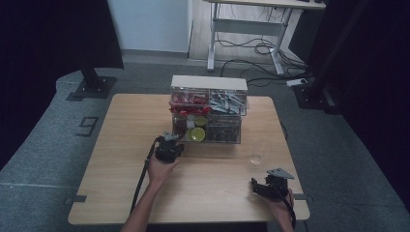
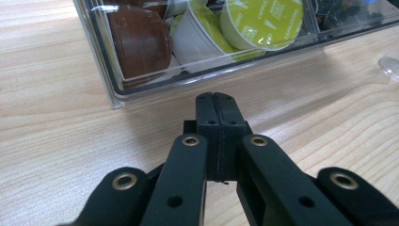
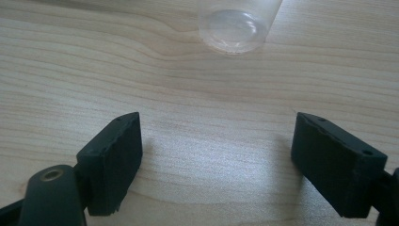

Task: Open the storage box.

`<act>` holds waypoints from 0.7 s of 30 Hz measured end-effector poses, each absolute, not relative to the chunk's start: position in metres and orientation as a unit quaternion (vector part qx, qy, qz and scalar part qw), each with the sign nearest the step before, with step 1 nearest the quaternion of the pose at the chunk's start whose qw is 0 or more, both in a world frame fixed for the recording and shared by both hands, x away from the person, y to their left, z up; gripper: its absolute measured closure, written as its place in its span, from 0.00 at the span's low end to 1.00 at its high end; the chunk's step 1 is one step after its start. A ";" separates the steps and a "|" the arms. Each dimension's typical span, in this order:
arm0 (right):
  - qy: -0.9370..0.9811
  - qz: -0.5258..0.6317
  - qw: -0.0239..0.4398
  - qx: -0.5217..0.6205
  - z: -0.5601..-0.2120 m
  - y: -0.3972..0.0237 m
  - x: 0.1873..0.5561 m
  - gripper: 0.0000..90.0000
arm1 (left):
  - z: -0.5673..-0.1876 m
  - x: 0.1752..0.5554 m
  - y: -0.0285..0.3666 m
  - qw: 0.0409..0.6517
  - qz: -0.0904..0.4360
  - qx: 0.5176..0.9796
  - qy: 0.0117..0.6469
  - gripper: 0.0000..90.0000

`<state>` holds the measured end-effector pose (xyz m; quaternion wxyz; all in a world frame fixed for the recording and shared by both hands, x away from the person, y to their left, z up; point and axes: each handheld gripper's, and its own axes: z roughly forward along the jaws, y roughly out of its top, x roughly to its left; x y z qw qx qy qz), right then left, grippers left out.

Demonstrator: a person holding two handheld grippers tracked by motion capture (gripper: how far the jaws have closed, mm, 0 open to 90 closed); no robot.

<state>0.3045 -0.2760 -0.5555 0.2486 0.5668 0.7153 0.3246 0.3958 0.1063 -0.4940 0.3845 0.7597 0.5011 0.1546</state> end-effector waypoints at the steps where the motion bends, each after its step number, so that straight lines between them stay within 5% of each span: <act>1: 0.715 0.325 0.248 0.567 -0.555 -0.276 0.304 0.19 | -0.494 0.398 0.106 0.384 0.154 0.760 0.501 1.00; 21: 0.715 0.325 0.248 0.567 -0.555 -0.276 0.304 0.19 | -0.495 0.407 0.103 0.384 0.141 0.759 0.507 1.00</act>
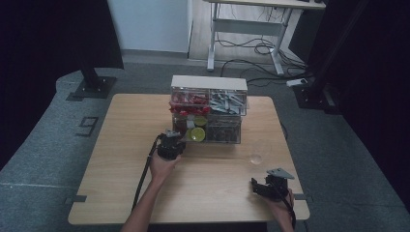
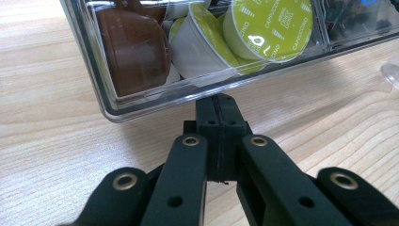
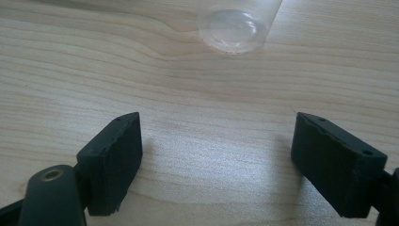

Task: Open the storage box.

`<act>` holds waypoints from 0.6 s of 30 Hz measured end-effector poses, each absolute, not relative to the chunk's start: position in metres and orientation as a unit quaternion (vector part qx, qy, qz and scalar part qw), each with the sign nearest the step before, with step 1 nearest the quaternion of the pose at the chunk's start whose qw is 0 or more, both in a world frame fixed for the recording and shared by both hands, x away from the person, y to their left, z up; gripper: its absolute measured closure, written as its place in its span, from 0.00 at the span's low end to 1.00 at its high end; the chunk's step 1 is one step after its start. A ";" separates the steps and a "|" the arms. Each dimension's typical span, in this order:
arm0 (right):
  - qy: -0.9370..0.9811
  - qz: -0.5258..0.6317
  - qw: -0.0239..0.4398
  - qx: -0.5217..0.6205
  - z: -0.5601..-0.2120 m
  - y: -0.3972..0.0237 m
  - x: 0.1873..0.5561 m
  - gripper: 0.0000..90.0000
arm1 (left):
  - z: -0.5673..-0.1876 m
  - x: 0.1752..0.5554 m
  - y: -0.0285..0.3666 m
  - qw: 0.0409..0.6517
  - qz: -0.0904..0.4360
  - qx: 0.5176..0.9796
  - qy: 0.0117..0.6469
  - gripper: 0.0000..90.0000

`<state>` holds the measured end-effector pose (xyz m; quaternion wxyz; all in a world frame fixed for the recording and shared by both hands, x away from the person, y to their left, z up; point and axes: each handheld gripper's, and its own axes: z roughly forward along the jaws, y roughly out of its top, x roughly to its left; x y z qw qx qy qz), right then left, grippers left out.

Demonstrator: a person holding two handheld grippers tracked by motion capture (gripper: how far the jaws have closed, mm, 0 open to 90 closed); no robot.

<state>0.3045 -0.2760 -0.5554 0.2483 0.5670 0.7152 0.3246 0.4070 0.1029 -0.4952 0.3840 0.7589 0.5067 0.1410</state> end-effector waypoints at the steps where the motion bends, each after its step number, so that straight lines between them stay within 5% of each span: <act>1: 0.715 0.325 0.248 0.567 -0.555 -0.276 0.305 0.19 | -0.495 0.407 0.103 0.383 0.141 0.759 0.507 1.00; 18: 0.715 0.325 0.247 0.567 -0.555 -0.276 0.305 0.19 | -0.492 0.405 0.104 0.379 0.145 0.761 0.507 1.00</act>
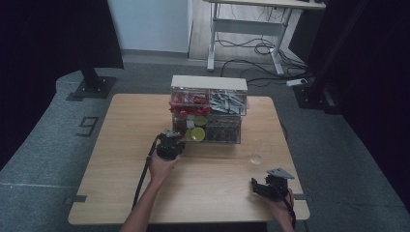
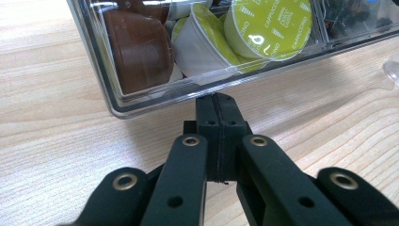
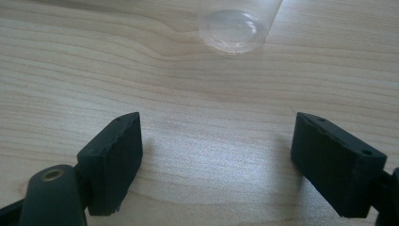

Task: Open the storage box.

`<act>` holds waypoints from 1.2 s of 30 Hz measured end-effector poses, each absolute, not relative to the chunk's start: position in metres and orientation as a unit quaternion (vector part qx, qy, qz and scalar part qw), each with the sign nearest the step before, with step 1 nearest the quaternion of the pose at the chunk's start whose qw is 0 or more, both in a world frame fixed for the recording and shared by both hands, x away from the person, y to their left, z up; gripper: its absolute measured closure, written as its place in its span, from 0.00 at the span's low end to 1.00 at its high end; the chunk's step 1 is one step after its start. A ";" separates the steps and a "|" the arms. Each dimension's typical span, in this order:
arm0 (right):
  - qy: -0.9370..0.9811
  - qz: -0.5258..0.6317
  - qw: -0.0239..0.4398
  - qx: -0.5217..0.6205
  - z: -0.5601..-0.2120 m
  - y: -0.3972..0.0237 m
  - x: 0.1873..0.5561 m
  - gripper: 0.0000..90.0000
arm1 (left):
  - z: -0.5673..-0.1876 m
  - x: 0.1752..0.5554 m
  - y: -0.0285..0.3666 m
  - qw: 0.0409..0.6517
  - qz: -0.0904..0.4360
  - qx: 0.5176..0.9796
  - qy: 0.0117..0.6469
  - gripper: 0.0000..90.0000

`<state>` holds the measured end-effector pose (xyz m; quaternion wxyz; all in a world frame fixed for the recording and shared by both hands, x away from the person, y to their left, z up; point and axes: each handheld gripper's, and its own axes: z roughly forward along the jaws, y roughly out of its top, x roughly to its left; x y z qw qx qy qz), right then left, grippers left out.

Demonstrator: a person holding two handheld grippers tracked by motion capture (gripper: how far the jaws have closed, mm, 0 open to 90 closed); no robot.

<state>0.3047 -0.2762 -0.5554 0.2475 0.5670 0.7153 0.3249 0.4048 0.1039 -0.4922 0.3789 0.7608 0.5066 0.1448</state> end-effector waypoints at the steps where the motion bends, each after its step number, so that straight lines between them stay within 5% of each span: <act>1: 0.715 0.325 0.247 0.567 -0.555 -0.276 0.305 0.19 | -0.492 0.405 0.104 0.378 0.145 0.761 0.506 1.00; 36: 0.715 0.325 0.248 0.567 -0.555 -0.276 0.305 0.19 | -0.471 0.395 0.105 0.401 0.159 0.755 0.494 1.00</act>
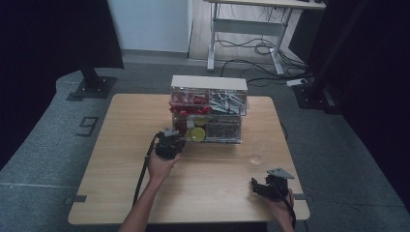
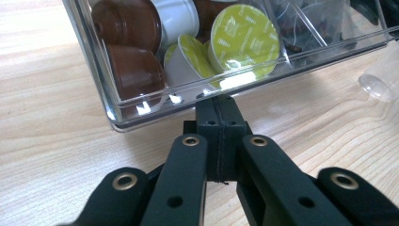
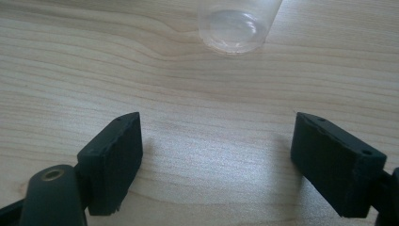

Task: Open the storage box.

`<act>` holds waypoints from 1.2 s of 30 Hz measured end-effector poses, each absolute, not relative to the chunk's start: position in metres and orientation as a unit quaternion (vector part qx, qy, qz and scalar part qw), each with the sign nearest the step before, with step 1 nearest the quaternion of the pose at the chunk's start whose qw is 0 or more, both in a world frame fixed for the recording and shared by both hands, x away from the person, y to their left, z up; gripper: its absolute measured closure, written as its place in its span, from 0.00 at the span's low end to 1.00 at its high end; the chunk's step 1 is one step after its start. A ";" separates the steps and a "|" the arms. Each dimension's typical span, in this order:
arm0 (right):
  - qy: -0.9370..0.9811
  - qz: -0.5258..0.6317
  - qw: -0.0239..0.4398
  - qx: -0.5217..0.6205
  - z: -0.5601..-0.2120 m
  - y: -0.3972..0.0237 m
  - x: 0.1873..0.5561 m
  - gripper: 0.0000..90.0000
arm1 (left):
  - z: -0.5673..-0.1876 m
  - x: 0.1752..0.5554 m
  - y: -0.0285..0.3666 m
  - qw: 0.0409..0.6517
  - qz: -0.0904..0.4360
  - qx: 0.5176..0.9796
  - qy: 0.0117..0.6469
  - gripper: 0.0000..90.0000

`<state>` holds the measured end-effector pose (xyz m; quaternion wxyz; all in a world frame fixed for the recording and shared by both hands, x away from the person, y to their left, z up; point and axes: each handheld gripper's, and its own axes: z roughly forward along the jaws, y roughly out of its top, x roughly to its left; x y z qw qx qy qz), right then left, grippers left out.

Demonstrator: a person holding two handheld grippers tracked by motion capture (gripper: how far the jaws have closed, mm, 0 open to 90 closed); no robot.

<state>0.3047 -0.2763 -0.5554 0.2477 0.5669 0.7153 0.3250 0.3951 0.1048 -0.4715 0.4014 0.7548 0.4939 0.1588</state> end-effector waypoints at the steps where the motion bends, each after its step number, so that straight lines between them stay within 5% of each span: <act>1: 0.715 0.325 0.248 0.567 -0.555 -0.276 0.305 0.19 | -0.469 0.395 0.105 0.402 0.160 0.754 0.493 1.00; 36: 0.716 0.326 0.248 0.566 -0.555 -0.277 0.305 0.19 | -0.438 0.399 0.105 0.430 0.181 0.739 0.487 1.00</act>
